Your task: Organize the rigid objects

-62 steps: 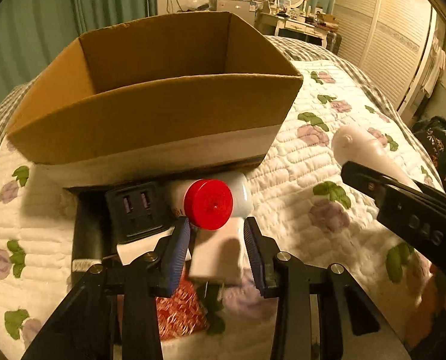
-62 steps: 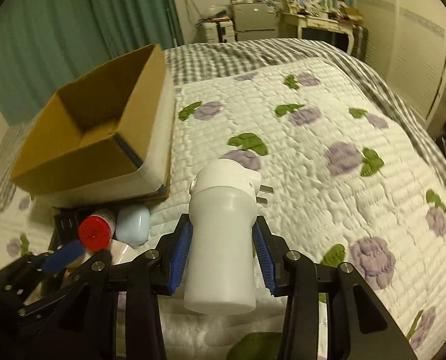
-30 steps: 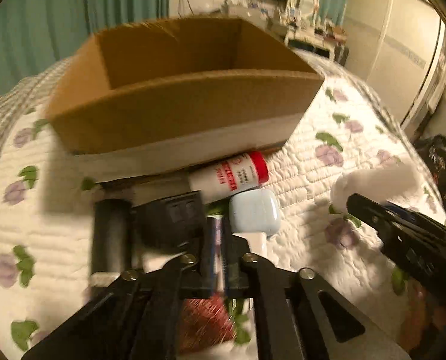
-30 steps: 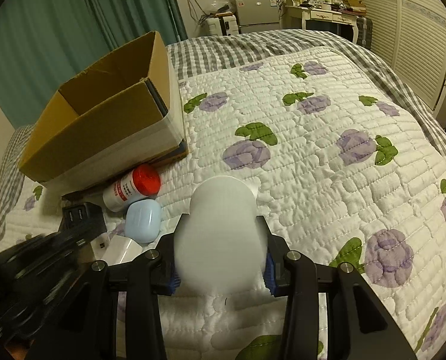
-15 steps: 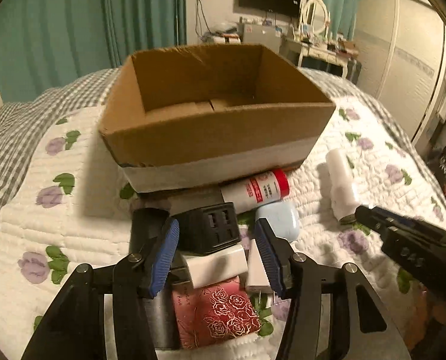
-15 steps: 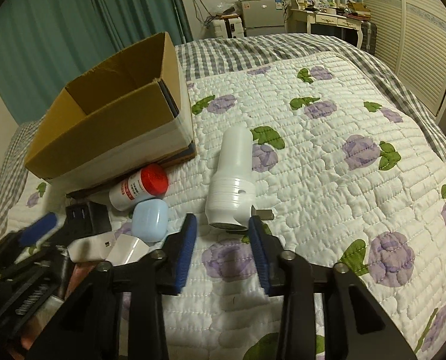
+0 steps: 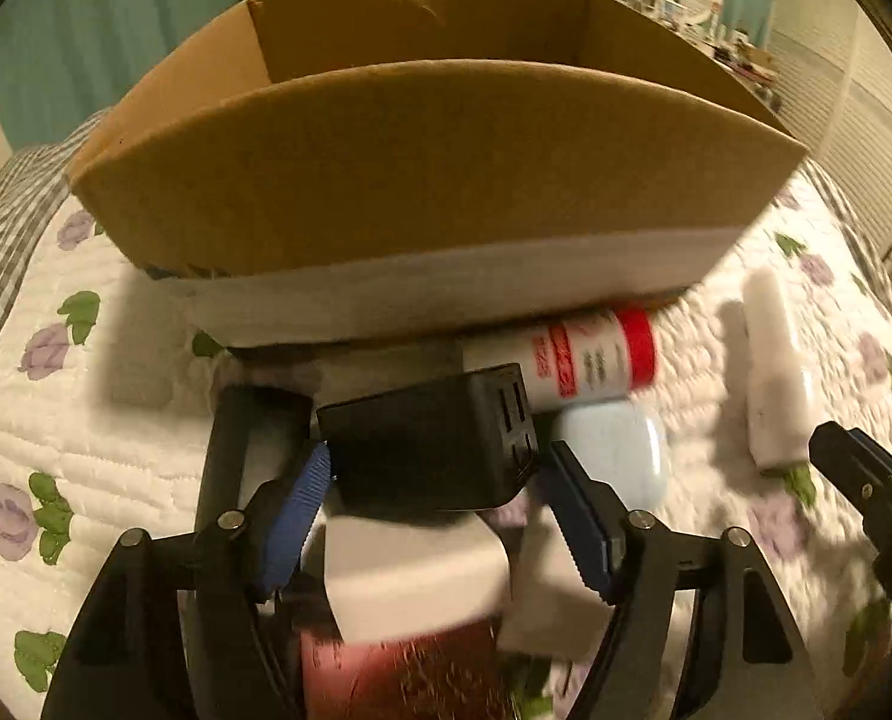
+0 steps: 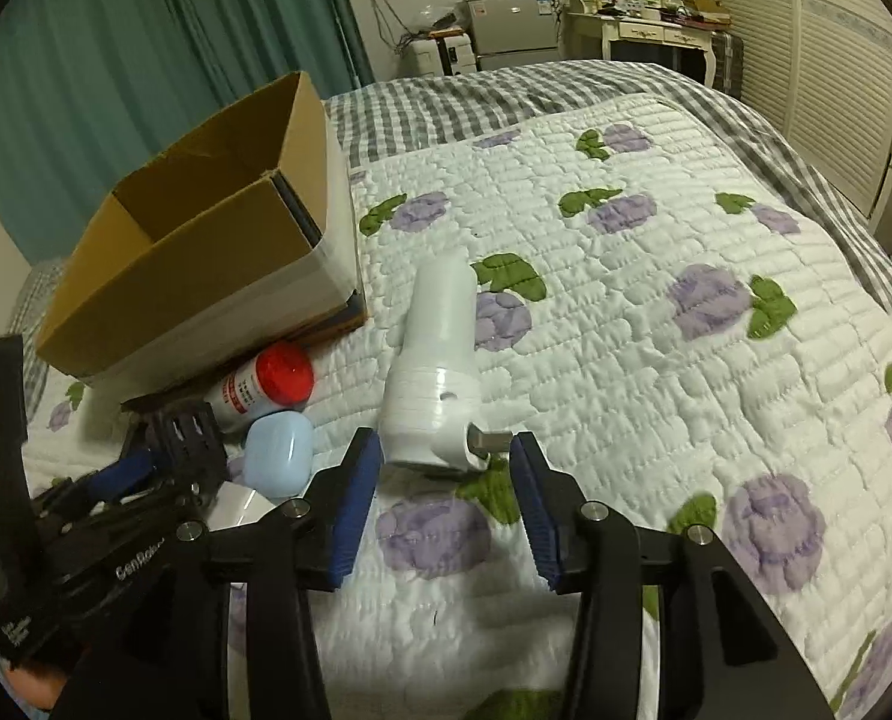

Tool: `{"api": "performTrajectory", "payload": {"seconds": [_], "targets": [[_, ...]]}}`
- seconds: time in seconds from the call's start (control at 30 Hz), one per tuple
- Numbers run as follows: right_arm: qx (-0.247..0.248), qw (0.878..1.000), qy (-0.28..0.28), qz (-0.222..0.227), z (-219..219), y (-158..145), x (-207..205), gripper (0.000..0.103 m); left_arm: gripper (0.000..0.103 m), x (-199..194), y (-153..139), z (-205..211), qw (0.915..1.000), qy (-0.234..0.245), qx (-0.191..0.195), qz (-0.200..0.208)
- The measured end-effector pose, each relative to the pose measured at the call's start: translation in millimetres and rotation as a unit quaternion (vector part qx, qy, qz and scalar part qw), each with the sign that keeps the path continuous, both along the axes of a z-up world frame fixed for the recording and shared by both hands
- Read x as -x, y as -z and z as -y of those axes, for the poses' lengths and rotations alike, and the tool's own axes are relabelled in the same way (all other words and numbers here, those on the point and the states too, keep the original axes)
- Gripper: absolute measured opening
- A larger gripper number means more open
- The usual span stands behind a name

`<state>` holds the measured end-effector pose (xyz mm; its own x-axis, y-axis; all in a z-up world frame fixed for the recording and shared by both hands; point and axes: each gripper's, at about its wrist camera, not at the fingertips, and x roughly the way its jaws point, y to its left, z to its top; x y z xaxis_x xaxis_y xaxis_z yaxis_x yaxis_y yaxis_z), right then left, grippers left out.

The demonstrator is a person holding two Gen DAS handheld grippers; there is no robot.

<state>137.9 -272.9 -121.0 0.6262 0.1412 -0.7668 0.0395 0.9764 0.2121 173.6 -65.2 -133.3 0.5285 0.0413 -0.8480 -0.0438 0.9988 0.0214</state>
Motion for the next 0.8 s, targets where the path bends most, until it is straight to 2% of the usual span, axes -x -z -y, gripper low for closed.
{"api": "performTrajectory", "payload": {"seconds": [0.07,0.1,0.13,0.27,0.33,0.47,0.63,0.8], "targets": [[0.001,1.0,-0.006,-0.001,-2.8,2.0,-8.5,0.049,0.076,-3.9,4.2,-1.3,0.9999,-0.009,-0.005,-0.005],[-0.004,1.0,-0.011,-0.004,-3.9,4.7,-14.8,0.057,0.076,-4.7,5.7,-1.6,0.9999,-0.009,-0.006,-0.006],[-0.006,1.0,-0.013,-0.006,-5.1,7.9,-20.3,0.06,0.076,-4.9,7.2,-2.2,0.9999,-0.009,-0.006,-0.006],[-0.006,0.999,-0.011,-0.04,-6.3,28.1,-37.0,0.06,0.072,-1.0,9.1,-13.3,0.9995,-0.004,0.033,-0.003],[0.002,0.999,-0.006,-0.041,-5.5,31.8,-35.5,0.05,0.068,3.4,9.0,-19.3,0.999,0.006,0.045,-0.003],[0.002,1.0,-0.008,-0.019,-5.3,25.9,-26.9,0.049,0.053,16.2,0.6,-23.6,0.9986,0.02,0.048,0.009],[-0.001,1.0,-0.016,0.002,-8.7,11.9,-12.8,0.049,0.05,34.9,-12.1,-21.1,0.9983,0.034,0.035,0.031],[0.008,0.999,-0.03,0.02,-15.2,-9.9,4.7,0.049,0.049,56.2,-43.7,-25.6,0.9964,0.044,0.039,0.061]]}}
